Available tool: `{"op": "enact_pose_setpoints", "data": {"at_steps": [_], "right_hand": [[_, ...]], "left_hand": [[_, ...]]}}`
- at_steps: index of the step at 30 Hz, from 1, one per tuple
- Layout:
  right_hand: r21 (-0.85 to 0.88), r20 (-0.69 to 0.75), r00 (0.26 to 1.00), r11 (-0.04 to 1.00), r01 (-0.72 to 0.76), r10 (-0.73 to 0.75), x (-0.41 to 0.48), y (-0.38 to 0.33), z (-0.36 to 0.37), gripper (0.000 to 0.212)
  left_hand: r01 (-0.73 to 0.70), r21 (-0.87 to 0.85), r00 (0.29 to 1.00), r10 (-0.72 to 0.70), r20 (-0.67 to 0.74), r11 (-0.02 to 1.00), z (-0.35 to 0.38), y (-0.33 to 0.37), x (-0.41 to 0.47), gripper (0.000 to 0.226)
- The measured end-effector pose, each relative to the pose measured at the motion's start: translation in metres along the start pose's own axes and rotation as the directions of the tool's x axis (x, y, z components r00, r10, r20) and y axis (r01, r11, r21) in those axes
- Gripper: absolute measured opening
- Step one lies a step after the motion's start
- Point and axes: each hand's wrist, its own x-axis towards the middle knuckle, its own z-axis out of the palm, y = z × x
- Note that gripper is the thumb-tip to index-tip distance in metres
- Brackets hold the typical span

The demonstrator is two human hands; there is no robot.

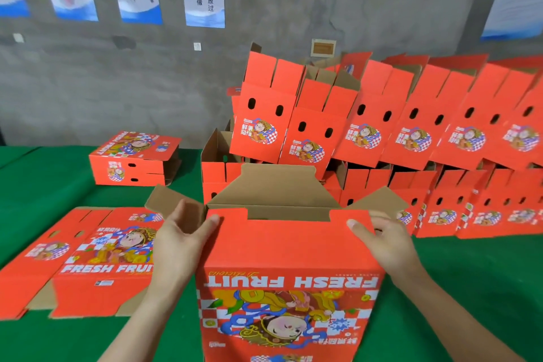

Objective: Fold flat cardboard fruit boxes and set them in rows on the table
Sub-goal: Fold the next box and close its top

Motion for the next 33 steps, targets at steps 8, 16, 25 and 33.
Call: {"op": "enact_pose_setpoints", "data": {"at_steps": [8, 16, 25, 33], "right_hand": [[-0.355, 0.161, 0.987, 0.931, 0.082, -0.025, 0.008, -0.001, -0.006, 0.077], [-0.781, 0.544, 0.839, 0.347, 0.519, -0.029, 0.035, -0.044, 0.008, 0.083], [-0.768, 0.576, 0.817, 0.355, 0.533, 0.019, 0.037, -0.044, 0.014, 0.094], [-0.592, 0.618, 0.746, 0.478, 0.649, -0.248, 0.034, -0.027, 0.008, 0.097]], "left_hand": [[-0.145, 0.627, 0.988, 0.078, 0.133, 0.766, -0.001, 0.015, 0.012, 0.088], [-0.352, 0.657, 0.933, 0.198, 0.3, 0.667, 0.0, 0.016, 0.015, 0.086], [-0.637, 0.41, 0.674, 0.213, 0.708, 0.653, 0.003, 0.014, 0.017, 0.061], [-0.531, 0.633, 0.781, 0.035, 0.624, 0.563, 0.019, 0.025, 0.059, 0.075]]}}
